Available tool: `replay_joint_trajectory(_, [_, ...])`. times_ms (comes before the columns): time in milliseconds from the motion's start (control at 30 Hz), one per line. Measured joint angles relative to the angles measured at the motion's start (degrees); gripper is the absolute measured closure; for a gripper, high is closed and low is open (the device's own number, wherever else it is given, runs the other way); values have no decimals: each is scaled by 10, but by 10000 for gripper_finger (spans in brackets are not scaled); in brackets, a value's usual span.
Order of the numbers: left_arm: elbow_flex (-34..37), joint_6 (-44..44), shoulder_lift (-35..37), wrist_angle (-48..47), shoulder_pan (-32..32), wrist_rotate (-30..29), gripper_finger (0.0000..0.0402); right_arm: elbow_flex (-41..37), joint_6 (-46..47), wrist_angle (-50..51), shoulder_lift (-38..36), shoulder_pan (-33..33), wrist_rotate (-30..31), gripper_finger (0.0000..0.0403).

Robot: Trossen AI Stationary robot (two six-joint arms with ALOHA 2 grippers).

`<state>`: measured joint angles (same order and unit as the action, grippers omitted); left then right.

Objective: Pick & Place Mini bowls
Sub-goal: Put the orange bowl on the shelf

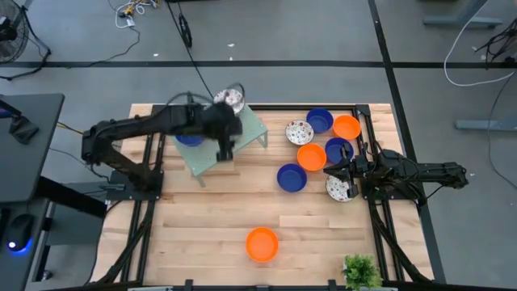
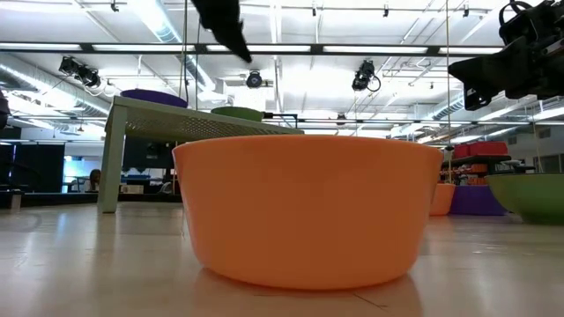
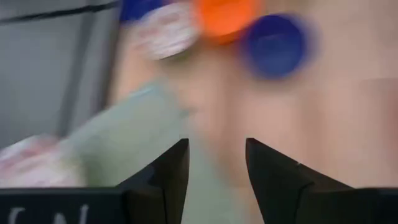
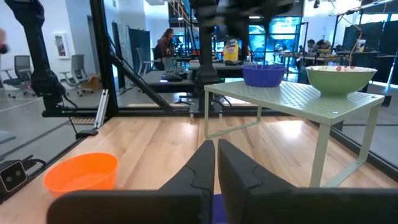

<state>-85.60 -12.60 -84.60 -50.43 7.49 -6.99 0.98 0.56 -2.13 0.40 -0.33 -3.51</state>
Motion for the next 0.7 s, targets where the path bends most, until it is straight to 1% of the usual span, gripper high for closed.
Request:
replay_joint_trajectory(67, [0, 12, -1, -1, -53, 21, 247, 0, 0, 0, 0, 0, 0, 380])
replay_joint_trajectory(133, [0, 19, -11, 5, -110, 20, 254, 0, 0, 0, 0, 0, 0, 380])
replay_joint_trajectory(267, [0, 33, -49, 7, -227, -23, 269, 0, 0, 0, 0, 0, 0, 380])
replay_joint_trajectory(367, [0, 56, -88, 22, -297, -49, 277, 0, 0, 0, 0, 0, 0, 380])
replay_joint_trajectory(500, [0, 91, -155, 64, -363, -52, 280, 0, 0, 0, 0, 0, 0, 380])
replay_joint_trajectory(700, [1, 105, -261, 181, -423, -52, 272, 0, 0, 0, 0, 0, 0, 380])
